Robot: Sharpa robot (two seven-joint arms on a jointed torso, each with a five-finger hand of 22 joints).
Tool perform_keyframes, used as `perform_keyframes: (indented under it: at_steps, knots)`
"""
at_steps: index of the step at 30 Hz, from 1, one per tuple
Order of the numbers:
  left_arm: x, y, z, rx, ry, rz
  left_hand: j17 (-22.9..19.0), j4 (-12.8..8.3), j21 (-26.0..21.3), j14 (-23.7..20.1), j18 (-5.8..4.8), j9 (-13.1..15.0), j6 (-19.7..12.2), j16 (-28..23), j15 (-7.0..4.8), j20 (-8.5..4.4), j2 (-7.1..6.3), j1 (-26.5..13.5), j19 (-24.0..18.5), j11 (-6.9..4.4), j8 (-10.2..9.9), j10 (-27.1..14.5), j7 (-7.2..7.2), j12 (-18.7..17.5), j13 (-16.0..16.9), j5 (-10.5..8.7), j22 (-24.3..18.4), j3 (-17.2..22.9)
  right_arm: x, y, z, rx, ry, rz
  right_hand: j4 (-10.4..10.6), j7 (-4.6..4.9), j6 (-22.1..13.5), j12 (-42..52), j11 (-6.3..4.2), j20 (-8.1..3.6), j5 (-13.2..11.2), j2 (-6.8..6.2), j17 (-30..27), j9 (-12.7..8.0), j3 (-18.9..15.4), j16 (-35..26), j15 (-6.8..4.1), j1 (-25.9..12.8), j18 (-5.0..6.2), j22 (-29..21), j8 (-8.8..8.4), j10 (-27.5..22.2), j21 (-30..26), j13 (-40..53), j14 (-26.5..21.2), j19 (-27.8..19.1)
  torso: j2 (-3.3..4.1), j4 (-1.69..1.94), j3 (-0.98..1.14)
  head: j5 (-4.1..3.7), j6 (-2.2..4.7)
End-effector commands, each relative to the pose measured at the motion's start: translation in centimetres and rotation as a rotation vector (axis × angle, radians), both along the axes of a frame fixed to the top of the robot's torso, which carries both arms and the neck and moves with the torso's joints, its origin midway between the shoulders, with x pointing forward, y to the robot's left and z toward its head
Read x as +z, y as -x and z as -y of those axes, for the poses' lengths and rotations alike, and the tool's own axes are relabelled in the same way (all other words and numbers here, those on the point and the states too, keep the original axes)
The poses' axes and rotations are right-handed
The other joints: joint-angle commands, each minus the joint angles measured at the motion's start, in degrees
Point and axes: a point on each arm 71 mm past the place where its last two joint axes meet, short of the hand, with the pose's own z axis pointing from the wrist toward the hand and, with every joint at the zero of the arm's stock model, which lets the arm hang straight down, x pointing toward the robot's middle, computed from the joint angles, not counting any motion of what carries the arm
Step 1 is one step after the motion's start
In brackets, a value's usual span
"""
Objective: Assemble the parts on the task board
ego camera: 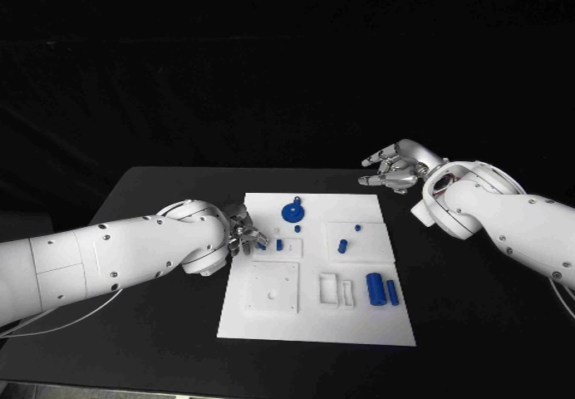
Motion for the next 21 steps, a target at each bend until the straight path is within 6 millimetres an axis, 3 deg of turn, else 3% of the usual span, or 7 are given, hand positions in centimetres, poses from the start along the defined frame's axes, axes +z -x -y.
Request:
perform_keyframes:
  at_steps: [1, 21]
  knots:
    - [-0.63, 0.26, -0.16, -0.004, -0.032, -0.029, 0.0, -3.1, 0.3, 0.3, 0.03, -0.1, 5.3, -0.1, -0.95, -0.22, 0.78, 0.9, -0.4, -0.53, 0.1, 2.5, -4.17, 0.0, 0.0, -0.10, 1.1, 3.4, -0.04, 0.03, -0.16, 0.013, 0.003, -0.004, 0.0, 0.11, -0.1, 0.1, -0.40, -0.15, 0.3, 0.08, 0.0, 0.0, -0.2, -0.2, -0.23, -0.7, 0.71, 5.7, -0.03, 0.0, -0.1, 0.0, 0.0, 2.1, 0.00, -0.02, 0.02, -0.05, -0.04]
    - [-1.43, 0.67, 0.32, -0.026, -0.045, -0.054, -0.4, -2.1, 0.1, 0.2, 0.03, -0.5, 5.5, -0.3, -0.90, -0.14, 0.36, 1.0, -0.4, -0.48, -0.2, 2.5, -4.19, -0.1, -0.1, -0.58, 1.1, 2.7, -0.04, 0.06, -0.08, 0.013, 0.005, -0.005, 0.1, 0.11, -0.1, 0.1, -0.40, -0.15, 0.3, 0.12, 0.1, 0.0, -0.3, -0.2, -0.24, -0.8, 0.70, 5.7, -0.04, 0.0, -0.1, 0.0, 0.1, 2.1, 0.02, -0.01, 0.04, -0.25, -0.26]
